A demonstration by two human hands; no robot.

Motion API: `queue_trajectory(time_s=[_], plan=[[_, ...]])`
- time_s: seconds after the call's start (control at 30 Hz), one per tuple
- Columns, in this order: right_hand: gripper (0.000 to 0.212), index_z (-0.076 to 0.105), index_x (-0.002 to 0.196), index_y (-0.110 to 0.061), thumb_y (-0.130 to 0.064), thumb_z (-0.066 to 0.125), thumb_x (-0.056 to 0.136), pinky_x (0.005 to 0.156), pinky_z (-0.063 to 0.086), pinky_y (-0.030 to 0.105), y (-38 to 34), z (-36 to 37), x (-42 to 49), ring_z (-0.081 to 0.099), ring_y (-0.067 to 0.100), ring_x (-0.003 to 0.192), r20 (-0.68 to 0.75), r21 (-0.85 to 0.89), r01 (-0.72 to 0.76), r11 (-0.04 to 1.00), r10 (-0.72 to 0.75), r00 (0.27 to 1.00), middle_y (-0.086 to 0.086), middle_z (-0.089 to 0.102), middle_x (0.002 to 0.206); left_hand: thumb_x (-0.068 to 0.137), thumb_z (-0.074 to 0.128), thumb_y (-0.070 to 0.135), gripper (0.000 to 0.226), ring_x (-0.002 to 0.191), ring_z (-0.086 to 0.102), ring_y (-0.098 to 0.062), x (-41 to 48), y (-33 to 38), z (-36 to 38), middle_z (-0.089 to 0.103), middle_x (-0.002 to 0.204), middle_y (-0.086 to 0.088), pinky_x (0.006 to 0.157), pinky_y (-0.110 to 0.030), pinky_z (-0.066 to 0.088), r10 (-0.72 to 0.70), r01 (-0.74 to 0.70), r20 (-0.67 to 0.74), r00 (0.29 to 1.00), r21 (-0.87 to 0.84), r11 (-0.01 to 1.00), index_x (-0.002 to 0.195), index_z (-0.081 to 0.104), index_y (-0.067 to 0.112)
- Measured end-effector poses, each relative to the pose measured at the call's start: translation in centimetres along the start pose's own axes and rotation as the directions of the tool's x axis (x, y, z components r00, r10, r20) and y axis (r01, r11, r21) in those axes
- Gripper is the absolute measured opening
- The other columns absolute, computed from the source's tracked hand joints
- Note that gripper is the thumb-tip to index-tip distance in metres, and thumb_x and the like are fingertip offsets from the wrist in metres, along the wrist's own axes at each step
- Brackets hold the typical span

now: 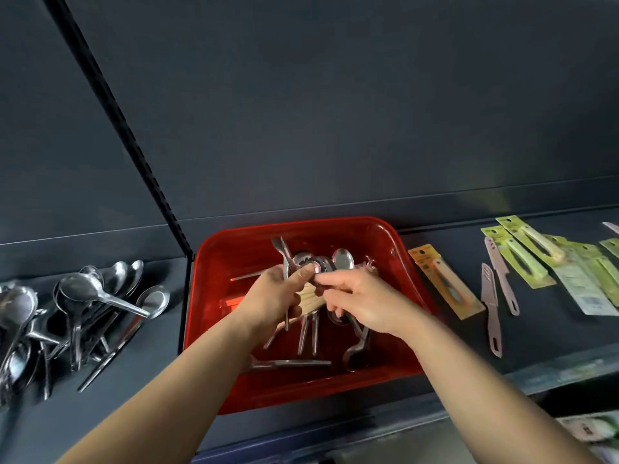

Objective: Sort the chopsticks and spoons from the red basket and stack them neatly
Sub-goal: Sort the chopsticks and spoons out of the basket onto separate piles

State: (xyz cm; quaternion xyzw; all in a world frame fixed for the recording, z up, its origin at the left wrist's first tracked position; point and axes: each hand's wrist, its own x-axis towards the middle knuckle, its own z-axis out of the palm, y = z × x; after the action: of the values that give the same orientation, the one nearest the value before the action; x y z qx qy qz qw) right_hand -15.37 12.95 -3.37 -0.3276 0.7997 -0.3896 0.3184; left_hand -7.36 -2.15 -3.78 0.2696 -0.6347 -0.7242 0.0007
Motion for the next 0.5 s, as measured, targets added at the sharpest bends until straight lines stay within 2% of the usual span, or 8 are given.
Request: queue_trajectory(time_s=[0.07, 0.13, 0.2, 0.27, 0.3, 0.37, 0.43, 0.5], plan=[[0.038, 0.055, 0.134, -0.03, -0.016, 0.049, 0.099, 0.1, 0.046, 0.026, -0.2, -0.6, -0.4, 0.062, -0.002, 0.103, 0.059, 0.033, 0.006, 0.999, -0.008, 0.998, -0.013, 0.067, 0.114, 0.098, 0.051, 0.028, 0.023, 0.045, 0.037, -0.006, 0.3, -0.1, -0.8, 0.045, 0.071, -0.003, 0.049, -0.028, 0.039, -0.005, 0.007, -0.035, 0.999, 0.068, 0.998, 0.089, 0.06, 0.009], [0.033, 0.064, 0.121, -0.036, -0.016, 0.054, 0.097, 0.102, 0.046, 0.027, 0.5, -1.8, -1.1, 0.061, -0.002, 0.109, 0.1, -0.042, -0.01, 0.999, 0.014, 0.995, -0.018, 0.065, 0.12, 0.1, 0.045, 0.033, 0.03, 0.049, 0.043, -0.008, 0.2, 0.2, -1.9, 0.048, 0.068, -0.001, 0.057, -0.033, 0.04, 0.027, -0.015, -0.046, 0.999, 0.254, 0.967, 0.091, 0.063, 0.01], [0.029, 0.068, 0.11, -0.042, -0.02, 0.063, 0.091, 0.097, 0.052, 0.033, 1.5, -3.2, -1.9, 0.065, 0.008, 0.105, 0.173, -0.249, -0.079, 0.965, 0.125, 0.977, -0.017, 0.067, 0.116, 0.101, 0.042, 0.033, 0.034, 0.06, 0.053, -0.014, -0.2, 0.9, -3.1, 0.055, 0.07, -0.003, 0.062, -0.033, 0.047, 0.061, -0.045, -0.028, 0.998, 0.386, 0.922, 0.089, 0.061, 0.008], [0.03, 0.068, 0.108, -0.043, -0.025, 0.07, 0.085, 0.091, 0.054, 0.036, 2.4, -3.6, -2.3, 0.064, 0.014, 0.102, 0.215, -0.422, -0.136, 0.896, 0.244, 0.946, -0.013, 0.065, 0.117, 0.102, 0.041, 0.028, 0.031, 0.062, 0.059, -0.021, -0.8, 1.6, -4.1, 0.059, 0.07, -0.008, 0.06, -0.035, 0.056, -0.004, -0.009, 0.04, 0.999, 0.322, 0.947, 0.085, 0.056, 0.006], [0.029, 0.069, 0.107, -0.042, -0.026, 0.073, 0.083, 0.088, 0.054, 0.033, 2.8, -3.4, -2.3, 0.063, 0.01, 0.099, 0.192, -0.443, -0.153, 0.883, 0.26, 0.946, -0.013, 0.064, 0.114, 0.102, 0.041, 0.027, 0.03, 0.055, 0.056, -0.02, -0.9, 1.7, -4.6, 0.056, 0.065, -0.008, 0.052, -0.033, 0.054, -0.062, 0.034, 0.083, 0.995, 0.301, 0.953, 0.085, 0.053, 0.006], [0.021, 0.07, 0.094, -0.037, -0.03, 0.08, 0.076, 0.079, 0.056, 0.027, 3.3, -2.8, -1.9, 0.064, 0.006, 0.087, 0.044, -0.375, -0.199, 0.905, 0.232, 0.972, -0.011, 0.065, 0.099, 0.101, 0.043, 0.028, 0.027, 0.046, 0.041, -0.013, -0.9, 1.5, -5.4, 0.045, 0.059, -0.001, 0.042, -0.027, 0.04, -0.122, 0.065, 0.117, 0.986, 0.402, 0.913, 0.085, 0.052, 0.009], [0.021, 0.067, 0.084, -0.029, -0.037, 0.082, 0.072, 0.067, 0.054, 0.024, 3.4, -2.1, -1.4, 0.064, 0.006, 0.076, -0.081, -0.326, -0.236, 0.915, 0.222, 0.972, -0.008, 0.067, 0.086, 0.096, 0.053, 0.032, 0.025, 0.046, 0.038, -0.01, -0.6, 1.1, -6.1, 0.043, 0.058, 0.001, 0.043, -0.025, 0.035, -0.11, 0.028, 0.115, 0.987, 0.556, 0.831, 0.083, 0.056, 0.011], [0.027, 0.062, 0.083, -0.024, -0.039, 0.082, 0.071, 0.059, 0.049, 0.023, 3.5, -1.4, -0.9, 0.063, 0.009, 0.07, -0.096, -0.38, -0.244, 0.892, 0.225, 0.97, -0.006, 0.066, 0.08, 0.085, 0.069, 0.034, 0.024, 0.051, 0.046, -0.01, -0.5, 0.6, -6.3, 0.053, 0.062, 0.0, 0.048, -0.024, 0.04, -0.058, -0.061, 0.144, 0.988, 0.705, 0.706, 0.081, 0.061, 0.012]])
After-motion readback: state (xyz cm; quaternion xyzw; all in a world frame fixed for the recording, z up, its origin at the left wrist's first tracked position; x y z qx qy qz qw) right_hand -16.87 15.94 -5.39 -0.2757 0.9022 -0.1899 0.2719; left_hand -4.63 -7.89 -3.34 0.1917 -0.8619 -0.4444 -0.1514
